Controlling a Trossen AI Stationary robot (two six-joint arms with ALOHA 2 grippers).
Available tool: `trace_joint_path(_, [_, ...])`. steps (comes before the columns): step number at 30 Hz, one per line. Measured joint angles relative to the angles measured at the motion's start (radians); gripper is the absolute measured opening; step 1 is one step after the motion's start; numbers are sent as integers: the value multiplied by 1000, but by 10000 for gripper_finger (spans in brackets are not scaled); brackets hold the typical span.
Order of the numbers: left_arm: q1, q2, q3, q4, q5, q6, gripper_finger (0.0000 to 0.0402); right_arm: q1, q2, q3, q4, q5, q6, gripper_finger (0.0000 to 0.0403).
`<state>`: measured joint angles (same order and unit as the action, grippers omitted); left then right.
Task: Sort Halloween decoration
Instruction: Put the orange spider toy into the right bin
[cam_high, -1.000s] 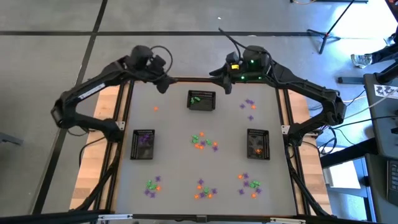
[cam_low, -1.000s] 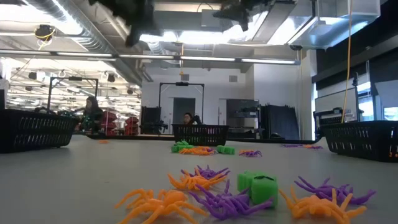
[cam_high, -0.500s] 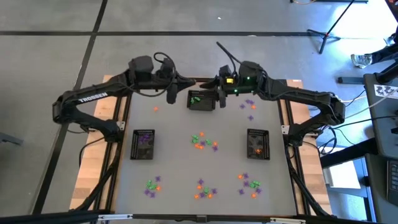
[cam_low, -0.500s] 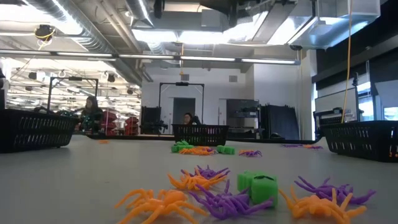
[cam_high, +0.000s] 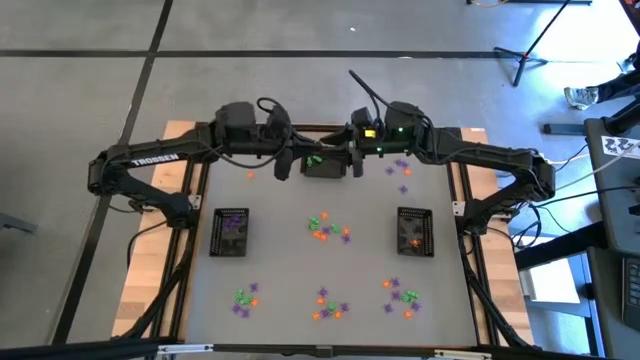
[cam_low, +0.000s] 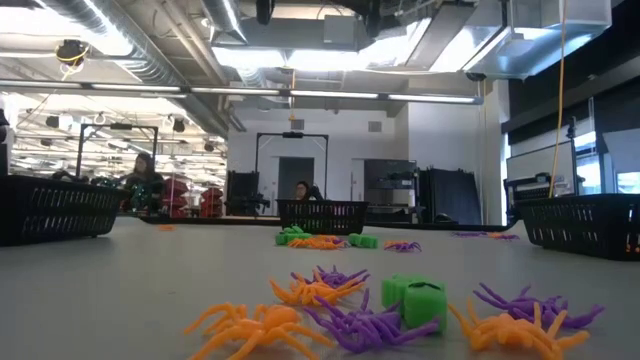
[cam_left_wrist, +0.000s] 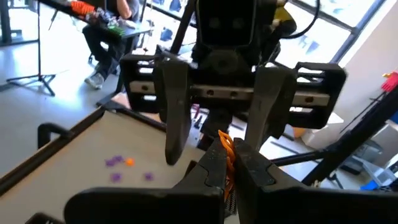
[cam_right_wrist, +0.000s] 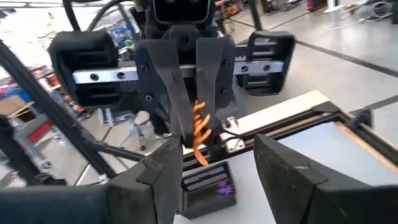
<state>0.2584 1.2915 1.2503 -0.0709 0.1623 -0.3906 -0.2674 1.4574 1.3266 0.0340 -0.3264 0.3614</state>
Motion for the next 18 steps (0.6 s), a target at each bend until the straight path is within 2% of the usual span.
trace_joint_path(18, [0, -1, 0, 37, 12, 4, 0, -1, 1, 0, -6, 1, -3, 192])
